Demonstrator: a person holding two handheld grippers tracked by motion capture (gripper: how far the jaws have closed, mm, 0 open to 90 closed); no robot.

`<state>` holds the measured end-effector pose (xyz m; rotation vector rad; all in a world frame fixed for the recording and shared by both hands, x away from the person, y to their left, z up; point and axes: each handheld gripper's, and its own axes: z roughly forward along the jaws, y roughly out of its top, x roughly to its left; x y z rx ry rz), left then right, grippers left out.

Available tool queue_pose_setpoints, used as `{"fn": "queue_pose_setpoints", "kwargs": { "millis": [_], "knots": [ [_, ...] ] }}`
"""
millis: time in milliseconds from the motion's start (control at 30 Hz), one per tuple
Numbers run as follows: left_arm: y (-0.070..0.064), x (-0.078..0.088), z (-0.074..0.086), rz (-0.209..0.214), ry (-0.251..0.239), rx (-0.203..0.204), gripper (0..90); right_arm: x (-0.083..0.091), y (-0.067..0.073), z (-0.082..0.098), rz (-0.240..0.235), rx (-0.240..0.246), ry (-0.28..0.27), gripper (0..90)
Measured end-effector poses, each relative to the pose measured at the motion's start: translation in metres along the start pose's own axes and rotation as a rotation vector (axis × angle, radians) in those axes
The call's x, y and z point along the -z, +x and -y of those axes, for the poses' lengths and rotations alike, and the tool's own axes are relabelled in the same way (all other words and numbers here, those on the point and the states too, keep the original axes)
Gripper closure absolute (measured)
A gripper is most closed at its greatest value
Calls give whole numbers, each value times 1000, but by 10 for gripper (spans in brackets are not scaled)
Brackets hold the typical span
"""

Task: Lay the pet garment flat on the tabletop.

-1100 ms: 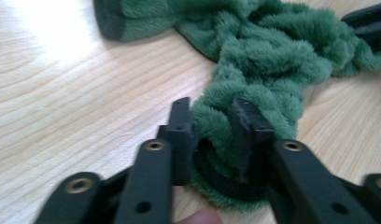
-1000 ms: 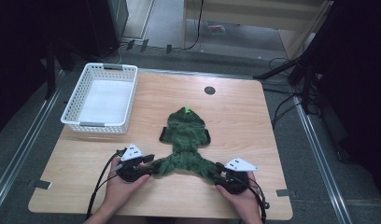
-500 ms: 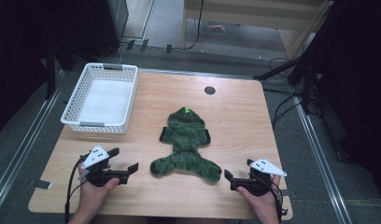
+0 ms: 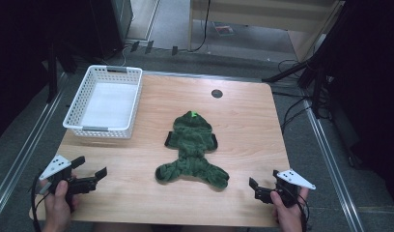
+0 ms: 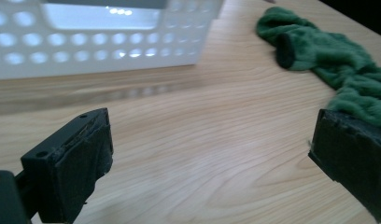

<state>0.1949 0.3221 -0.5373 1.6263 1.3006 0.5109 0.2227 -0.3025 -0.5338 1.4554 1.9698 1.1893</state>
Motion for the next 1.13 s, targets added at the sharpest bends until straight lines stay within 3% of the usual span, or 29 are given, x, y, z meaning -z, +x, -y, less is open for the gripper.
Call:
{"fn": "queue_pose_setpoints", "kwargs": {
  "millis": [367, 600, 667, 767, 867, 1133],
  "knots": [
    [38, 24, 10, -117, 10, -1, 0, 12, -30, 19, 55, -49, 15, 0],
    [59, 35, 15, -157, 3, 50, 0, 18, -40, 23, 70, -99, -4, 0],
    [61, 33, 17, -149, 10, 64, 0, 16, -39, 22, 72, -95, -1, 0],
    [58, 28, 17, -153, 25, 41, 0, 15, -37, 22, 73, -82, 6, 0],
    [56, 26, 17, -162, 32, 27, 0, 15, -39, 22, 68, -102, 0, 0],
    [58, 26, 17, -154, 30, 50, 0, 14, -39, 21, 71, -100, 15, 0]
  ]
}}
